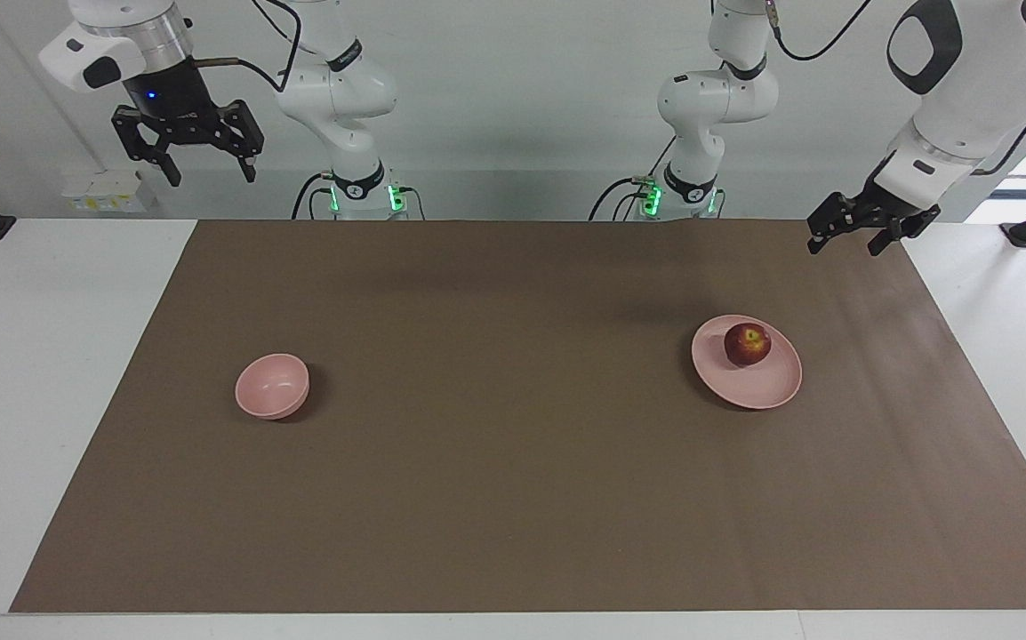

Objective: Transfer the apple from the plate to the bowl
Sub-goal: 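Reach the left gripper over the red apple on the pink plate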

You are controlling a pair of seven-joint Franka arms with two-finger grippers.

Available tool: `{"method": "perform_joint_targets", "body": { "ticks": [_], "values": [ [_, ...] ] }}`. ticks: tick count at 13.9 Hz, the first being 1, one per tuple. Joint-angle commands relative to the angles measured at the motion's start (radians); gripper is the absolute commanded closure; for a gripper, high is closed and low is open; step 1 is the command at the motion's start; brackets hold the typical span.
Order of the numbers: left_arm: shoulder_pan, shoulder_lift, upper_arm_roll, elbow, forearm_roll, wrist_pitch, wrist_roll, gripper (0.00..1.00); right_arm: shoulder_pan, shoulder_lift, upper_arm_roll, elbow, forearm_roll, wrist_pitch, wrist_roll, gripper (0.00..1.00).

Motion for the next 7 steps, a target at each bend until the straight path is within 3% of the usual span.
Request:
{"method": "perform_joint_targets", "body": {
  "ticks": [1, 7],
  "values": [
    [-0.011, -0.030, 0.004, -0.094, 0.010, 0.085, -0.001, 0.00, -0.008, -0.013, 0.004, -0.011, 0.008, 0.010, -0.014, 0.00],
    [-0.054, 0.001, 0.004, -0.183, 0.011, 0.191, 0.004, 0.00, -0.007, -0.013, 0.004, -0.011, 0.008, 0.010, -0.014, 0.00]
  ]
}}
